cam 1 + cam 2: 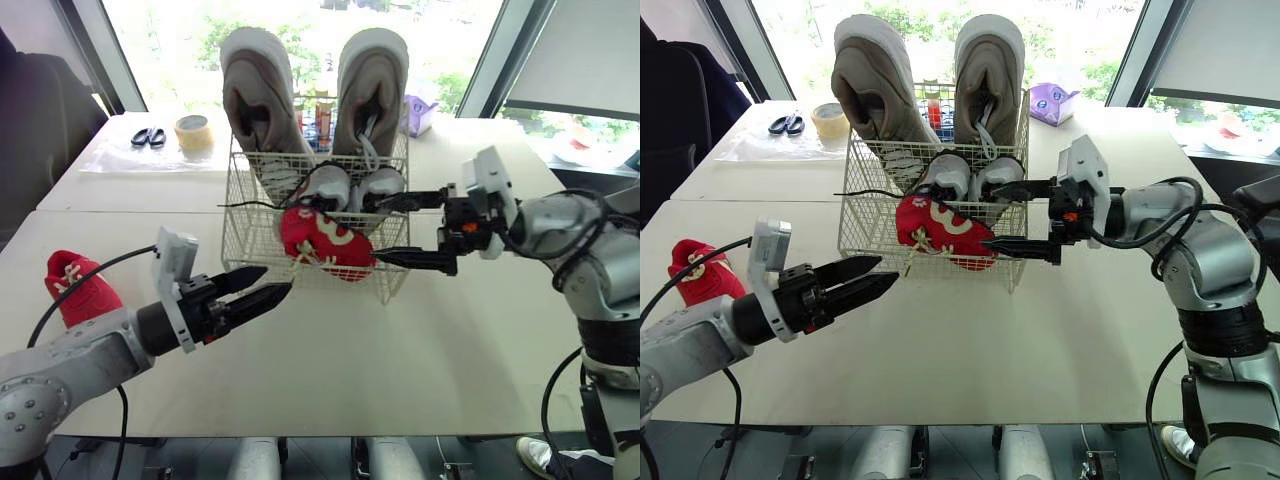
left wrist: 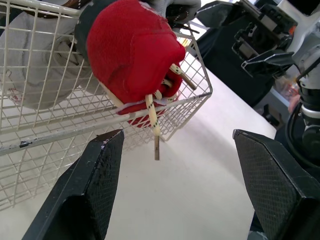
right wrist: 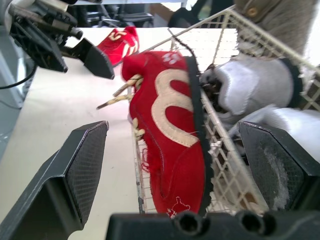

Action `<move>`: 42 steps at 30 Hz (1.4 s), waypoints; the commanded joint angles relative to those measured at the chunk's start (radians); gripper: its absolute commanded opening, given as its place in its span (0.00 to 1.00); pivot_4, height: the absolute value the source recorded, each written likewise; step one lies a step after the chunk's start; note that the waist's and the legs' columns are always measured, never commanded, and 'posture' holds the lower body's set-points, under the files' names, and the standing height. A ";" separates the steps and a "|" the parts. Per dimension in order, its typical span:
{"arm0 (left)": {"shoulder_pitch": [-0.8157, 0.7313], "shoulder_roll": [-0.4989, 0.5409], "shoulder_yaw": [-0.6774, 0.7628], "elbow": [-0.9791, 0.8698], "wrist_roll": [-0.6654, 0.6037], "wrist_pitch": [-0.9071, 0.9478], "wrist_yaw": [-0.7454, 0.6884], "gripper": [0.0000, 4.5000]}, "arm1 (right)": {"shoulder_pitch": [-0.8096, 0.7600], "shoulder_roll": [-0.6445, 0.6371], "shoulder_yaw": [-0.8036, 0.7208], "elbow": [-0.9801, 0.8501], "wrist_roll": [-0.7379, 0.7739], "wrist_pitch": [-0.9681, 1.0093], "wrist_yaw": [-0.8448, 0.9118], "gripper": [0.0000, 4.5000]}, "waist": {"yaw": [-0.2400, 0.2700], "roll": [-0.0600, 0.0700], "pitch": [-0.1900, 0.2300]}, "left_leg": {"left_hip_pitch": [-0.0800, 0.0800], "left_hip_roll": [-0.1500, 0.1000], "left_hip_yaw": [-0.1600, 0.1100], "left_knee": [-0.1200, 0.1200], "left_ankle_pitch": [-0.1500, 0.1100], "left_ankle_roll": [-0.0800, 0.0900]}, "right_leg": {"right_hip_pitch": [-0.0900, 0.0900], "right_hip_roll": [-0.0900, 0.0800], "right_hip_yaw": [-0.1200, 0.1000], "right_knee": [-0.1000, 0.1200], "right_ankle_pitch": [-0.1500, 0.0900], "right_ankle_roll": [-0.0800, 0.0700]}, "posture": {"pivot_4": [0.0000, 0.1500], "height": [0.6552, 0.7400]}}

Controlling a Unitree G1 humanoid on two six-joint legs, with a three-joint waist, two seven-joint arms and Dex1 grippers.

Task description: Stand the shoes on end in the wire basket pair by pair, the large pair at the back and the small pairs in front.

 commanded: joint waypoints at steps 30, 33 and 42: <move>-0.174 0.191 0.070 0.134 0.084 0.093 -0.245 0.99 | 0.064 0.264 0.225 -0.441 -0.286 0.036 -0.608 1.00 | 0.001 0.000 0.000 | 0.000 0.000 0.002 -0.002 0.000 -0.001 | -0.001 0.000 0.000 -0.001 0.000 0.000 | 1.00 0.00; -0.263 0.171 0.009 0.181 0.134 0.103 -0.291 0.99 | 0.088 0.254 0.246 -0.473 -0.306 0.058 -0.615 1.00 | -0.001 0.000 0.000 | 0.000 0.000 0.002 -0.002 0.000 -0.001 | -0.001 0.000 0.000 -0.001 0.000 0.000 | 1.00 0.00; -0.304 0.112 -0.041 0.213 0.209 0.125 -0.336 0.99 | 0.088 0.266 0.353 -0.435 -0.467 0.038 -0.669 1.00 | -0.008 -0.001 0.000 | 0.000 0.000 0.002 -0.002 0.000 0.000 | -0.001 0.000 0.000 0.000 0.000 0.000 | 1.00 0.00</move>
